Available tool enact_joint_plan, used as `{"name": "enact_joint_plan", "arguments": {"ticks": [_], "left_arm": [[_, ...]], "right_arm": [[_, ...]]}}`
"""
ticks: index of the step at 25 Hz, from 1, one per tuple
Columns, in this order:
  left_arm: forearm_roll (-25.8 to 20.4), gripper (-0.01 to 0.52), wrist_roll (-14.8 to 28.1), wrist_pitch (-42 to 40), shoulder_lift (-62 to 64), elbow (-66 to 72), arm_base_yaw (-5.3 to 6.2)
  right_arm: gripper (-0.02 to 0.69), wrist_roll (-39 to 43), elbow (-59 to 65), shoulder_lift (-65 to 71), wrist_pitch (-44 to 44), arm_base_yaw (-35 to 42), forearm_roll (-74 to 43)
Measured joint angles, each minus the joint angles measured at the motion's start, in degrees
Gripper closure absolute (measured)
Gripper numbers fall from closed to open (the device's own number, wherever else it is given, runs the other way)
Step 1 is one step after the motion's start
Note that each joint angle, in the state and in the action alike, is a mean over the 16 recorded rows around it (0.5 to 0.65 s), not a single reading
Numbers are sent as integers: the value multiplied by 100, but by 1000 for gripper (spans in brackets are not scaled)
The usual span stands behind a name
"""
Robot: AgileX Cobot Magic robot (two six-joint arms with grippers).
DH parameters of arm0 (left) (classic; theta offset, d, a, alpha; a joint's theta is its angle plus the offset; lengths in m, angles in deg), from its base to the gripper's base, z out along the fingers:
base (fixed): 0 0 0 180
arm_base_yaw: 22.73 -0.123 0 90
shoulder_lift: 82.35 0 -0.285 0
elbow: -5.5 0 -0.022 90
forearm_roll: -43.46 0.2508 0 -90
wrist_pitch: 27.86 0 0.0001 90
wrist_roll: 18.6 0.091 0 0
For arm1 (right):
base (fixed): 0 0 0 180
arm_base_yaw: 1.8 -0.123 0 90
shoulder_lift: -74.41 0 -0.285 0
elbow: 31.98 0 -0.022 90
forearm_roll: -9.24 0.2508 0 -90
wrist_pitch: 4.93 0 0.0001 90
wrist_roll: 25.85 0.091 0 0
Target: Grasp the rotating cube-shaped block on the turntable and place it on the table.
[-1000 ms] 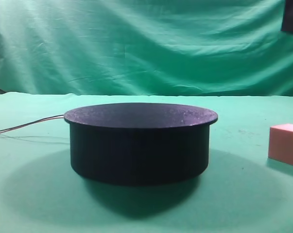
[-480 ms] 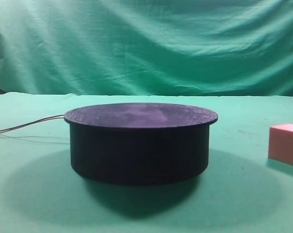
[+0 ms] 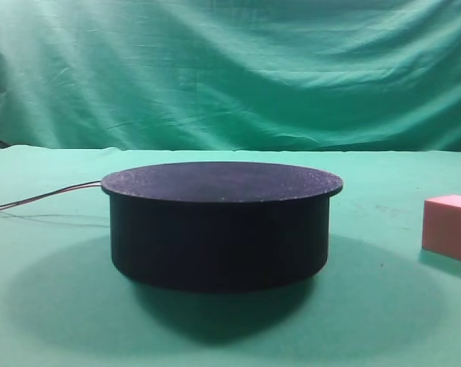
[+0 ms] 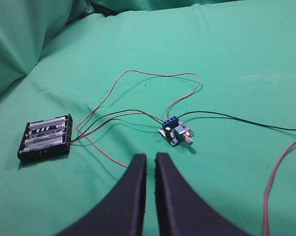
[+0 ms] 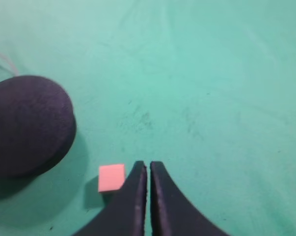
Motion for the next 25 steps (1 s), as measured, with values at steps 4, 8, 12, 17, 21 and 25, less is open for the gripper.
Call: {"name": "enact_joint_plan", "arguments": {"ticks": [4,8,12,17,21,25], "left_arm": [[0,514,0,0,0,0,0],[0,514,0,0,0,0,0],[0,514,0,0,0,0,0],[0,514,0,0,0,0,0],[0,514,0,0,0,0,0],[0,514,0,0,0,0,0]], "right_arm": [[665,-51,854,-870,-755,564,-15],[665,-65,1724,-1819,-1337,1108,64],[665,-67,2435,-2633,-1657,1515,179],[665,-66,2975,-3275,-1760,1825,329],[665,-63,3187,-3526,-1759,1953,412],[665,-61,3264,-3590,-1749,1994,440]]}}
